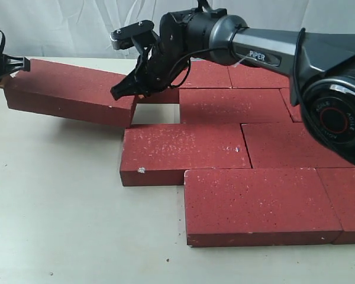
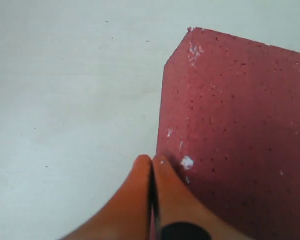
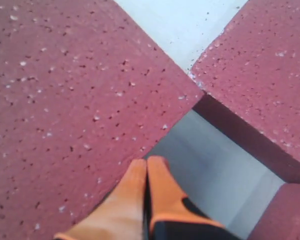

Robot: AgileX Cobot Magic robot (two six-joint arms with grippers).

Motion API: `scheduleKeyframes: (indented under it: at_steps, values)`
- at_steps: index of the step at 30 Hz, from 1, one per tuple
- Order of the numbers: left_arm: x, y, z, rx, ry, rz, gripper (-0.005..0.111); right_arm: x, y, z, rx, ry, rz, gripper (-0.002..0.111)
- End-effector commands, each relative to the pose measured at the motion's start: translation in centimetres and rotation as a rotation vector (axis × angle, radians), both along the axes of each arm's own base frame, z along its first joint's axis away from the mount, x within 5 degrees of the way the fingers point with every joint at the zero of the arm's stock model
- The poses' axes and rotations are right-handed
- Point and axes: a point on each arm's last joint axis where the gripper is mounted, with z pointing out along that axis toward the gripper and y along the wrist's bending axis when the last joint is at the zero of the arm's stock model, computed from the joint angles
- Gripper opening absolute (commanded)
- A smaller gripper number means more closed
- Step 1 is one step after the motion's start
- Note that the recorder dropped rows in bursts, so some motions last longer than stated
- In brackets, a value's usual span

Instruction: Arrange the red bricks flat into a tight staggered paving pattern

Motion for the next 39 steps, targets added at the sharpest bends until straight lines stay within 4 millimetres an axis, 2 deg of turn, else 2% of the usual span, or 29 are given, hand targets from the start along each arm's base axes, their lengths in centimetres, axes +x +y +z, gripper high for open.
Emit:
scheduleKeyframes:
  at_steps: [1,7,14,21,23,27,29,30,31,32,35,37,39]
  values:
    - [-0.2,-0.7,0.1,-0.04,0.002,0.011,0.0,-0.2,1.5,-0.1,0.09,-0.021,-0.014,-0.001]
    - [-0.6,-0.1,-1.2,-0.015,-0.025,0.059,0.0,0.1,1.7,-0.4,0.115,-0.048,-0.026,-0.001]
    - [-0.3,0.3,-1.1,-0.017,-0.07,0.097,0.0,0.8,2.2,1.2,0.155,-0.091,-0.024,-0.001]
    - [-0.3,0.5,-1.5,-0.012,-0.057,0.096,0.0,0.6,2.6,-0.9,0.121,-0.045,-0.013,-0.001]
    - [-0.2,0.5,-2.2,-0.016,-0.031,0.092,0.0,0.6,2.6,-1.7,0.109,-0.028,-0.012,-0.001]
    - [-0.1,0.4,-3.9,-0.043,0.018,0.103,0.0,0.5,2.6,-1.9,0.095,-0.014,-0.007,-0.001]
    - [-0.1,0.3,-4.2,-0.047,0.034,0.1,0.006,0.3,2.3,-2.2,0.051,0.004,0.01,0.004]
    - [-0.1,0.3,-4.2,-0.047,0.034,0.1,0.014,0.2,2.2,-2.3,0.031,0.014,0.017,0.016]
    - [-0.1,0.3,-4.2,-0.048,0.036,0.099,0.018,0.2,2.2,-2.3,0.028,0.019,0.018,0.022]
    - [-0.2,0.3,-4.2,-0.05,0.041,0.096,0.028,0.1,2.0,-2.2,0.022,0.028,0.019,0.04]
    - [-0.2,0.3,-4.2,-0.052,0.041,0.098,0.039,0.1,1.8,-1.2,0.008,0.009,0.027,0.058]
    - [-0.2,0.3,-4.2,-0.052,0.041,0.098,0.045,0.0,1.5,0.6,-0.009,-0.034,0.038,0.059]
    - [-0.2,0.4,-4.2,-0.051,0.039,0.101,0.046,-0.2,1.0,2.3,-0.017,-0.043,0.041,0.054]
